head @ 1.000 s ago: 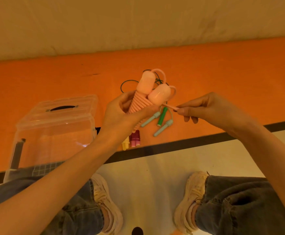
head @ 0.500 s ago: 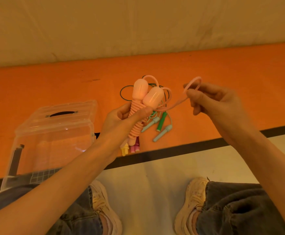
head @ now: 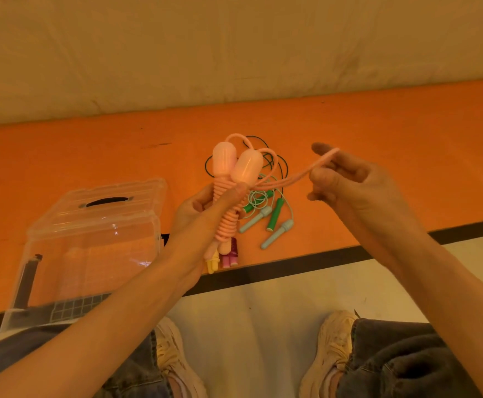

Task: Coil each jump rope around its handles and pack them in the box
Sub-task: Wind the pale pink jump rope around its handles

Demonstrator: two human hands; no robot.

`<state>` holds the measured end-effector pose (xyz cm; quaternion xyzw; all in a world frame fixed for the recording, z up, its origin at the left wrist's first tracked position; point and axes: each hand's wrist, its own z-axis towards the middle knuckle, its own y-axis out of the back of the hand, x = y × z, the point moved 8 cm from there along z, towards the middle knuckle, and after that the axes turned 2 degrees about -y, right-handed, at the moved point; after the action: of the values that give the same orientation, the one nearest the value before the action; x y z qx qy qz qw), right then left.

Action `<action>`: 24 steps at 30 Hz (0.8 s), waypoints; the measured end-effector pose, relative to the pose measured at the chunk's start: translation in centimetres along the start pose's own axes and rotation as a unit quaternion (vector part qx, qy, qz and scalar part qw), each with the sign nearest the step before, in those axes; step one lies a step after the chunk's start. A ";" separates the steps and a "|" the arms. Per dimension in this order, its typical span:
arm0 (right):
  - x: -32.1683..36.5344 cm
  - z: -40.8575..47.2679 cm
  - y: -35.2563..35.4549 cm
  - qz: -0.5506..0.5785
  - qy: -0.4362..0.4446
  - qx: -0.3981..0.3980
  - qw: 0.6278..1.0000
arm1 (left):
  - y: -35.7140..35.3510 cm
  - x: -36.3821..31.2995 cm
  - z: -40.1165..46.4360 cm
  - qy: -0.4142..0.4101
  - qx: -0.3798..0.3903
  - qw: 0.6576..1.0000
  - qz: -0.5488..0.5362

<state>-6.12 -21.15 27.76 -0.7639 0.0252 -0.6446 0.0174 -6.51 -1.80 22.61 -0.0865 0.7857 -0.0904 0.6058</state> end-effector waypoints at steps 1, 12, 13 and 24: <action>-0.3 0.1 -0.2 0.035 -0.002 -0.020 0.999 | -0.2 -0.3 0.0 -0.016 0.003 0.999 0.029; 1.4 -0.3 -0.7 0.065 0.052 0.039 0.996 | -1.5 -0.3 -0.6 -0.004 0.054 0.999 0.006; 1.6 -0.4 -1.1 0.048 0.043 0.081 0.995 | -1.7 -0.2 -0.7 0.009 0.062 0.998 -0.005; 2.7 -1.1 -2.6 -0.199 0.114 0.111 0.967 | -2.1 1.1 -0.5 0.071 0.110 0.989 -0.065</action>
<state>-6.75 -18.68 30.78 -0.6686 -0.1974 -0.7164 -0.0294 -7.22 -4.07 22.18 -0.0636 0.8048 -0.2217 0.5468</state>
